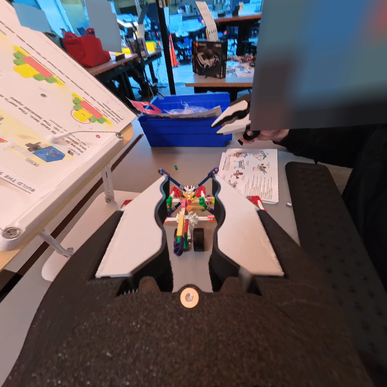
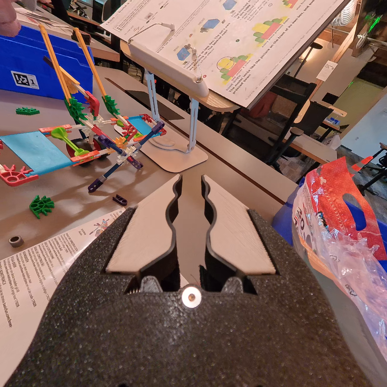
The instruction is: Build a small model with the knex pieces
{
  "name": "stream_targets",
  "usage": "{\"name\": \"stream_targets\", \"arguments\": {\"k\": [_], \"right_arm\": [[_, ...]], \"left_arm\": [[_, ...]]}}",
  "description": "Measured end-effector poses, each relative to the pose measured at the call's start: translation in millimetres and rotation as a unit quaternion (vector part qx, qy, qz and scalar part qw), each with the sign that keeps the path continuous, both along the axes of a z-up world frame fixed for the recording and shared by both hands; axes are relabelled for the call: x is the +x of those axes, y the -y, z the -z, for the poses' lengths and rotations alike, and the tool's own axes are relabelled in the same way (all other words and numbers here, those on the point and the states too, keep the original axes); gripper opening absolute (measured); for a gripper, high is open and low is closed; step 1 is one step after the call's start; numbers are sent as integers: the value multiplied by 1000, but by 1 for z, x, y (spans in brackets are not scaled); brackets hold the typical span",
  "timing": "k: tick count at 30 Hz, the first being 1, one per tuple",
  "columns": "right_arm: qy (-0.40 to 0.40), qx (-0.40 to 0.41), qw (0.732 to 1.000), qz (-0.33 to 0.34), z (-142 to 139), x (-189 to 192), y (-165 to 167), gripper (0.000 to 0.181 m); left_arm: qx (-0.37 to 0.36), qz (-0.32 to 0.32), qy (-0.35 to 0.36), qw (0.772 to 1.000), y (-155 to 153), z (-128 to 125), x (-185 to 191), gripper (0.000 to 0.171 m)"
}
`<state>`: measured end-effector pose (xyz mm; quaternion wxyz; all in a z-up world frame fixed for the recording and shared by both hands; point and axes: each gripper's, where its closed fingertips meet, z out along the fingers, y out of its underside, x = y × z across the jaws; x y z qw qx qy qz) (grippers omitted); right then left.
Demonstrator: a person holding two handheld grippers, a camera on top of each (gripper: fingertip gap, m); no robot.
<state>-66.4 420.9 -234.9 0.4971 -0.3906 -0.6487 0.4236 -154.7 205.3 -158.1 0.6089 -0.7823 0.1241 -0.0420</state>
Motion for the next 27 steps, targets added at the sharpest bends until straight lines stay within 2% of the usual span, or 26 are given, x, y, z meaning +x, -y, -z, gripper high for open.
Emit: {"name": "stream_targets", "arguments": {"k": [3, 11, 16, 19, 21, 23, 27], "right_arm": [[0, 0, 1000, 0, 0, 0, 0, 18], [0, -1, 1000, 0, 0, 0, 0, 18], [1, -2, 1000, -1, 0, 0, -1, 18], [2, 2, 1000, -10, 2, 1, 3, 18], [-3, 5, 1000, -28, 2, 2, 10, 18], [-8, 9, 998, -57, 3, 4, 20, 19], [-13, 9, 992, -128, -8, 2, 60, 20]], "left_arm": [[-38, 17, -17, 999, -2, 16, 7, 27], [-77, 52, -35, 995, -5, 38, 24, 0], [-60, 48, -55, 995, -3, 38, 31, 3], [-47, 20, -72, 996, -1, 32, 23, 27], [-34, 17, -71, 997, 2, 26, 21, 31], [-31, -7, -74, 997, 4, 24, 10, 40], [-28, -2, -44, 999, 3, 31, 3, 38]]}}
